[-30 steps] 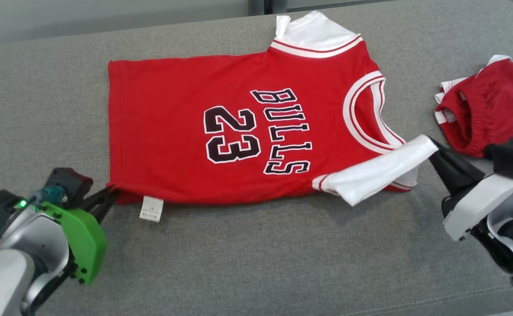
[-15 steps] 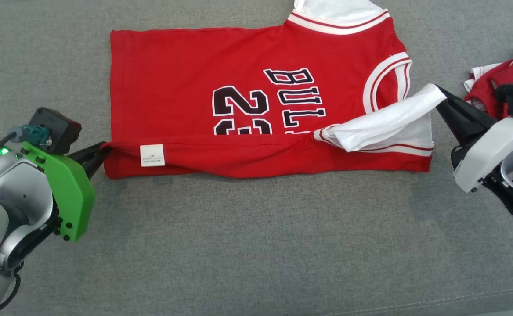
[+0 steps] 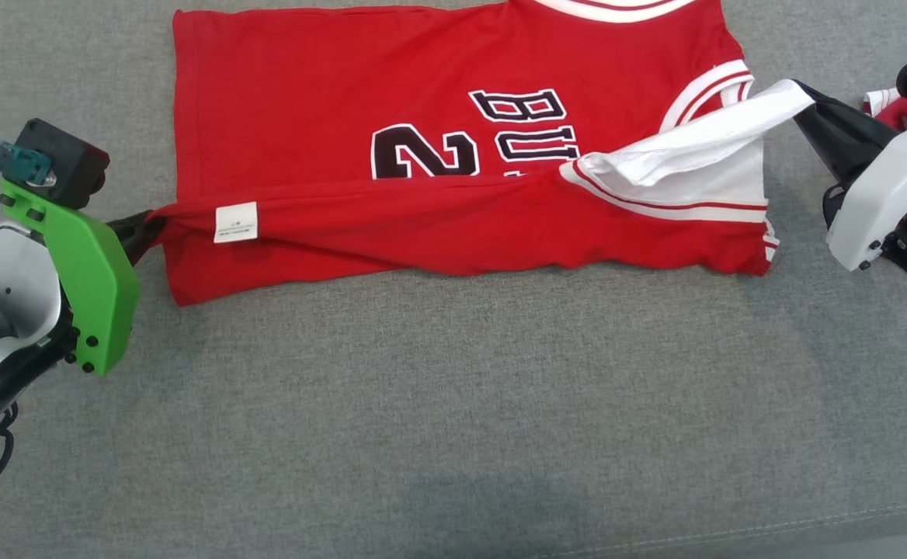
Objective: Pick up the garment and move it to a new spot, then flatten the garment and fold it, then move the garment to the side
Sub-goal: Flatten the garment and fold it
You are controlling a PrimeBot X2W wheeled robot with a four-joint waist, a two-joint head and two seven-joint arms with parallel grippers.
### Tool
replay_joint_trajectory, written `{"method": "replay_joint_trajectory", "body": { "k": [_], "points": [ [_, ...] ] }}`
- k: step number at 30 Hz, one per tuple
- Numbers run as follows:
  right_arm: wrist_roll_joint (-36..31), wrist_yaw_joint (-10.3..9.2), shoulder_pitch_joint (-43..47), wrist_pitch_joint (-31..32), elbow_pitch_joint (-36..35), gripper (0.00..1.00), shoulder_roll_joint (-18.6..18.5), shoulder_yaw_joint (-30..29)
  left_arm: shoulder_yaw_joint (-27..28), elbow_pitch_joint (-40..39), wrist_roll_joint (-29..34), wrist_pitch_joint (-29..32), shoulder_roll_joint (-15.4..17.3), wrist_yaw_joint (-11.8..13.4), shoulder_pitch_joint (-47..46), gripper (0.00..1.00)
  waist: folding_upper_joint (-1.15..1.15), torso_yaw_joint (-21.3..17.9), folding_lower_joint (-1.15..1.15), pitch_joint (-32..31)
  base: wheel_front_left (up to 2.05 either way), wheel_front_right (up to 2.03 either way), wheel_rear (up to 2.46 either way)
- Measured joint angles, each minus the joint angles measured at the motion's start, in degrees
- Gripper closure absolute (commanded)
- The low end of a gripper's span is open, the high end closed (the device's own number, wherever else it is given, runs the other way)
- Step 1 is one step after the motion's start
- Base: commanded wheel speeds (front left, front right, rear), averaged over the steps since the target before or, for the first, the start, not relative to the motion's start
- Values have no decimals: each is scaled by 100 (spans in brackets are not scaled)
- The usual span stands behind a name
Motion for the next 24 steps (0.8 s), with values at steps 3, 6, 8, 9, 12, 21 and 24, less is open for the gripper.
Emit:
{"method": "replay_joint_trajectory", "body": {
  "k": [3,6,8,9,12,21,24],
  "points": [
    [-7,0,-125,32,109,100,-31,93,-12,77,0,62,-8,0,-62,100,0,-14,0,79,0,0,0],
    [-19,0,-238,75,235,100,-37,167,-8,185,-30,88,-13,0,-185,100,0,-24,0,154,0,0,0],
    [-21,0,-316,109,304,100,-34,258,-19,225,-32,98,-19,0,-215,100,0,-31,0,202,0,0,0],
    [-38,0,-349,109,330,100,-34,297,-36,237,-32,123,-24,0,-236,100,0,-35,0,225,0,0,0],
    [-122,0,-507,125,408,100,-21,431,-129,265,-29,136,-23,0,-378,100,0,-46,0,291,0,0,0],
    [-270,0,-723,2,750,0,129,735,-214,740,26,66,-156,0,-592,0,0,-109,0,379,0,0,0],
    [-318,0,-827,-158,857,0,143,709,-178,896,55,-18,-163,0,-592,0,0,-136,0,334,0,0,0]
  ]
}}
